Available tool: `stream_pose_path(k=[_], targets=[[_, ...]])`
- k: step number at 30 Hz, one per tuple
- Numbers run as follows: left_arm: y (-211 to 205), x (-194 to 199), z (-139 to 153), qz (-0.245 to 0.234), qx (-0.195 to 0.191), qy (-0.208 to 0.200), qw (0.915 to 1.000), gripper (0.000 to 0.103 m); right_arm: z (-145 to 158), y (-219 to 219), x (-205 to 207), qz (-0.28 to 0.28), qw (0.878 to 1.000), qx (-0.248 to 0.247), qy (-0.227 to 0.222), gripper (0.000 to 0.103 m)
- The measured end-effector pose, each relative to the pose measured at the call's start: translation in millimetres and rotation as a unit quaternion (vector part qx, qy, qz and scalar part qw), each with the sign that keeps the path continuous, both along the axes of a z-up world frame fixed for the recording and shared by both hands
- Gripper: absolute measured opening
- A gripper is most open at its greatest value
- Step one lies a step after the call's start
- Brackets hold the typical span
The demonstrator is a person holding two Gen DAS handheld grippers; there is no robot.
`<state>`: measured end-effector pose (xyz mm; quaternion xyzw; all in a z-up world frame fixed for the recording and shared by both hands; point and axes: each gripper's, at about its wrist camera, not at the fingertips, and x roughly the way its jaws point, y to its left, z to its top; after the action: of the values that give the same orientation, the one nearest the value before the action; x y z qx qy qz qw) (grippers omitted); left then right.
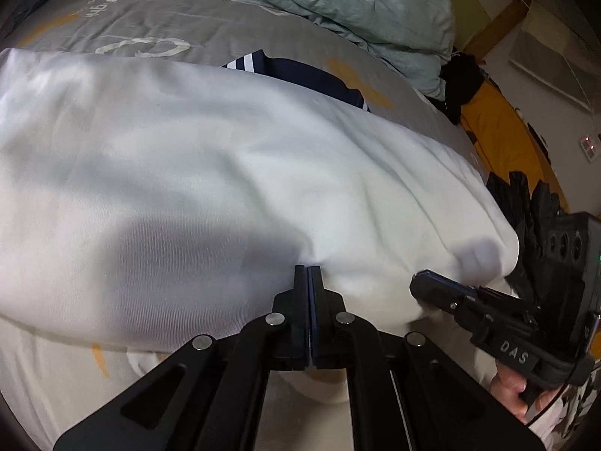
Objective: Fold large clothes
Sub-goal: 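Open both grippers and move them back from the folded white bundle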
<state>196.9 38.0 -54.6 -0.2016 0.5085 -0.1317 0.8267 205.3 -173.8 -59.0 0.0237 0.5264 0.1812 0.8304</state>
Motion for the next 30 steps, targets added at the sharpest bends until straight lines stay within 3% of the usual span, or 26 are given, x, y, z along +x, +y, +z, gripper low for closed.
stream_pose_path(k=[2,4,6,7,9,11,14,16,21,24,25,27,30], targets=[[-0.7,-9.4,2.3,0.005,0.008,-0.001,1.0000,0.004,-0.1,-2.7,-4.2,-0.004,1.000,0.005,0.016,0.004],[-0.9,-20.1,10.7,0.006,0.054,-0.017,0.9984,0.004,7.7,-7.7,-10.3,-0.006,1.000,0.015,0.007,0.004],[10.5,-34.2,28.6,0.043,0.092,-0.064,0.9928,0.003,35.2,-15.7,-20.0,-0.023,0.998,0.019,-0.055,0.007],[15.4,-40.4,38.0,0.039,0.088,-0.083,0.9919,0.004,58.0,-20.6,-28.4,-0.021,0.995,0.014,-0.101,0.007],[23.2,-52.2,60.0,0.018,0.086,-0.113,0.9896,0.004,84.2,-28.6,-39.6,-0.023,0.989,0.013,-0.142,0.012],[28.1,-61.1,79.2,0.022,0.114,-0.131,0.9846,0.004,101.4,-37.8,-51.3,-0.031,0.986,0.018,-0.163,0.022],[37.3,-73.0,103.7,0.027,0.113,-0.156,0.9810,0.004,116.2,-43.6,-72.0,-0.044,0.977,0.010,-0.209,0.023],[38.9,-80.3,117.5,0.027,0.124,-0.181,0.9752,0.009,124.7,-41.4,-86.0,-0.054,0.969,0.001,-0.242,0.023],[43.8,-91.0,130.8,0.026,0.124,-0.217,0.9678,0.047,136.5,-34.6,-117.5,-0.060,0.954,-0.008,-0.292,0.028],[44.3,-94.0,134.4,0.035,0.122,-0.233,0.9642,0.068,135.6,-33.5,-127.5,-0.066,0.949,-0.011,-0.309,0.043],[44.2,-94.6,135.3,0.034,0.124,-0.238,0.9628,0.073,134.5,-35.1,-129.9,-0.069,0.947,-0.009,-0.313,0.052],[43.3,-97.0,135.0,0.033,0.134,-0.246,0.9593,0.095,130.6,-36.4,-131.7,-0.057,0.947,0.003,-0.315,0.058],[42.9,-105.8,130.7,0.041,0.148,-0.269,0.9507,0.103,124.4,-41.5,-130.5,-0.050,0.950,0.029,-0.307,0.069]])
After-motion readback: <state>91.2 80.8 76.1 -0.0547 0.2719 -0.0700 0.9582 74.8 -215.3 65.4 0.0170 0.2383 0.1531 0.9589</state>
